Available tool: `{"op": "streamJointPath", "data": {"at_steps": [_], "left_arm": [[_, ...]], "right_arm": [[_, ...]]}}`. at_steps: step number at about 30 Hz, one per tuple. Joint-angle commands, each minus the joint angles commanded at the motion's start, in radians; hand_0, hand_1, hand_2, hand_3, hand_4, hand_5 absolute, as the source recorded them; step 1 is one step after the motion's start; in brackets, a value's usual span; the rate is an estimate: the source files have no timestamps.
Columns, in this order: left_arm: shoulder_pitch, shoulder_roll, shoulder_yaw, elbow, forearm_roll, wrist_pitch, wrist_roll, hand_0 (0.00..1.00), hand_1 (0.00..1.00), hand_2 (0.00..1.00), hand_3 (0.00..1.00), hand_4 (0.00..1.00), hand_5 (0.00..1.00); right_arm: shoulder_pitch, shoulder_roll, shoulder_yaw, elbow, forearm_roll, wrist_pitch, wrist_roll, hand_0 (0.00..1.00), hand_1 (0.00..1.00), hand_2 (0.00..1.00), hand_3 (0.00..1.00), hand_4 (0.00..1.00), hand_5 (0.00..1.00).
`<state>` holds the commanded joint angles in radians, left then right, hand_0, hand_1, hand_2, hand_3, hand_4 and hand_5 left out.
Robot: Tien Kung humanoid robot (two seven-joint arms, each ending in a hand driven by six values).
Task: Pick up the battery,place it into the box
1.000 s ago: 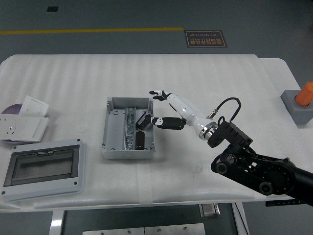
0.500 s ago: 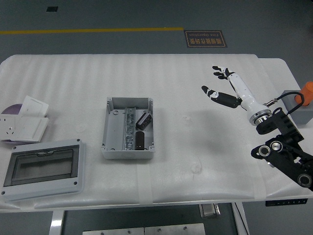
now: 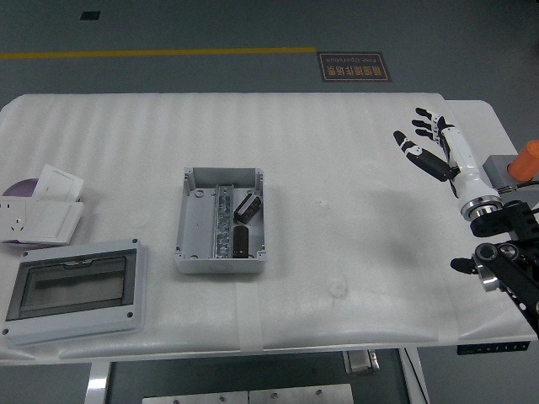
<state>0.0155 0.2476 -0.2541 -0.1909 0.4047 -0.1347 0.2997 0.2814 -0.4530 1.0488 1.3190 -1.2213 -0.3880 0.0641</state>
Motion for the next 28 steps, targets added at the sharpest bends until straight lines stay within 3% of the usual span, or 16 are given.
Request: {"op": "streamJointPath", "data": {"at_steps": [12,28], "left_arm": [[-0.002,-0.006,0.007,0.0,-0.011,0.001,-0.004,0.594,0.66,0.551,0.546,0.449,0.472],[0.002,-0.012,0.021,0.001,-0.026,0.002,-0.011,0.596,0.662,0.55,0.545,0.453,0.458]], "right_arm": [[-0.036,0.02,0.05,0.013,0.01,0.015,0.029,0.881,0.807,0.832,0.894,0.808,0.539],[-0.059,0.055,0.093,-0.002,0.008,-0.004,0.057,0.862,0.811,0.829,0.884,0.811,0.541]]}}
